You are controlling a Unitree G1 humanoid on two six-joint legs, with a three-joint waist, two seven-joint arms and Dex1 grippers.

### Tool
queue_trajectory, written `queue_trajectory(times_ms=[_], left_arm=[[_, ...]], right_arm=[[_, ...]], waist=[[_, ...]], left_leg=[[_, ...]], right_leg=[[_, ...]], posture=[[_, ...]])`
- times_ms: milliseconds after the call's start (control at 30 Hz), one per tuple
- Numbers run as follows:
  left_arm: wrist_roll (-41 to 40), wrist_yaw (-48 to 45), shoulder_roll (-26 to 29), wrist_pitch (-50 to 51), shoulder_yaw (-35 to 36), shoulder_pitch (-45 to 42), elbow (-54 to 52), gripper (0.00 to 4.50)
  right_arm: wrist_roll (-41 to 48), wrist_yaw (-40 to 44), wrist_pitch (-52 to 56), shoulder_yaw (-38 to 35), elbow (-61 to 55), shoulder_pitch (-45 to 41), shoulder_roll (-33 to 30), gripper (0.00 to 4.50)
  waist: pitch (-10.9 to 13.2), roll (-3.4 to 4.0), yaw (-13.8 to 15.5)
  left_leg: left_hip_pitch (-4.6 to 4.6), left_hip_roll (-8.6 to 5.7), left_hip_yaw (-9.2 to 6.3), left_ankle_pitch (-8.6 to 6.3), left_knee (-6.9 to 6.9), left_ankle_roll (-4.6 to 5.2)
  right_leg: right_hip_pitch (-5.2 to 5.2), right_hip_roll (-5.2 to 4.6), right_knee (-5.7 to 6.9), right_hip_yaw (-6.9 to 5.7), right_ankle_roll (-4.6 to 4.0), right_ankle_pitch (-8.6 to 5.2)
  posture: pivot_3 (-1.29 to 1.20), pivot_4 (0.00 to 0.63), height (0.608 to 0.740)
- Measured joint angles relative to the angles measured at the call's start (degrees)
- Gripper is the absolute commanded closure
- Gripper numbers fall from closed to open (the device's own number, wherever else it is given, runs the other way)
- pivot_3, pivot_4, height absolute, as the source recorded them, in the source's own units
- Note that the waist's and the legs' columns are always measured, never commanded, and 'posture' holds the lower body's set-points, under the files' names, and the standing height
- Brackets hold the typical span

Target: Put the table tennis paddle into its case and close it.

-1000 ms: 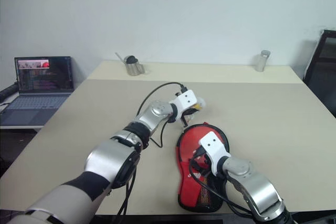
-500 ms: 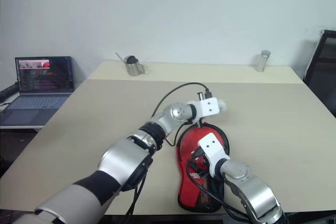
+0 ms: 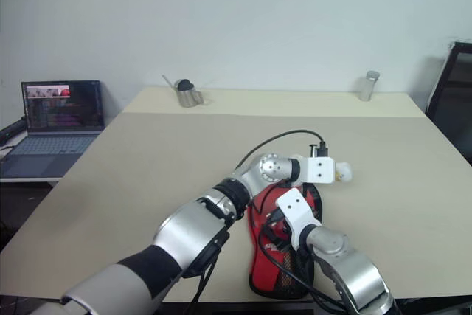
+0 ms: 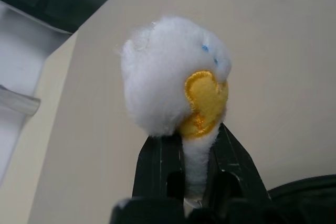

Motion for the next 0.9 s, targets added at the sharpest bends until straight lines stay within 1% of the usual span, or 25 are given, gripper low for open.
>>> queue_trajectory(times_ms=[233, 300, 333, 500, 633, 833, 900], left_arm=[[-0.52, -6.24, 0.3, 0.09, 0.22, 1.6, -0.39, 4.41], [-0.58, -7.28, 0.32, 0.12, 0.41, 1.73, -0.59, 3.67], [-0.63, -7.92, 0.25, 0.12, 0.44, 2.02, -0.59, 3.38], [-1.74, -11.16, 0.06, -0.19, 0.54, 2.98, -0.61, 1.52], [-2.05, -10.33, 0.79, -1.22, 0.61, 2.98, -1.3, 0.05], [-2.84, -10.53, 2.64, -1.81, 0.76, 2.97, -1.47, 0.02], [-4.19, -10.55, 3.78, -1.77, 2.11, 2.92, -1.47, 0.02]], right_arm=[[-0.27, -0.11, 0.1, 0.45, 0.09, 0.07, 0.71, 0.0], [-0.3, -0.09, 0.1, 0.57, 0.12, 0.07, 0.79, 0.0], [-0.31, -0.09, 0.1, 0.57, 0.23, 0.04, 0.79, 0.0], [-0.33, 0.16, 0.08, 0.7, 0.7, -0.37, 0.81, 0.0], [-0.31, 0.28, 0.04, 1.24, 0.82, -0.56, 0.91, 0.0], [-0.15, 1.92, 0.14, 1.08, 1.47, -2.04, 0.33, 0.0], [-0.01, 2.49, 0.73, 0.87, 1.46, -2.59, -0.05, 0.0]], waist=[[-0.09, 0.03, -0.02], [-0.15, 0.04, -0.02], [-0.19, 0.04, -0.02], [-0.23, 0.06, -0.06], [-0.3, 0.09, -0.22], [-0.33, 0.1, -0.29], [-0.33, 0.1, -0.28]], left_leg=[[0.01, 0.0, 0.0, 0.0, 0.0, 0.0], [0.01, 0.0, 0.0, 0.0, 0.0, 0.01], [0.01, 0.0, 0.0, 0.0, 0.0, 0.01], [0.03, 0.0, 0.0, 0.0, 0.01, 0.01], [0.06, 0.03, 0.0, 0.0, 0.0, 0.01], [0.08, 0.01, 0.02, 0.0, 0.0, 0.01], [0.07, 0.01, 0.0, 0.0, 0.0, 0.02]], right_leg=[[0.01, 0.03, 0.01, 0.01, 0.0, 0.0], [0.01, 0.04, 0.0, 0.01, 0.0, 0.0], [0.01, 0.04, 0.0, 0.0, 0.0, 0.0], [0.02, 0.06, 0.01, 0.01, 0.0, 0.0], [0.03, 0.06, 0.02, 0.05, 0.0, 0.0], [0.04, 0.08, 0.03, 0.04, 0.0, 0.0], [0.04, 0.08, 0.04, 0.03, 0.0, 0.0]], posture=[[0.0, 0.15, 0.74], [0.0, 0.15, 0.74], [0.0, 0.15, 0.74], [0.0, 0.15, 0.74], [0.0, 0.15, 0.74], [0.0, 0.15, 0.74], [0.0, 0.15, 0.74]])
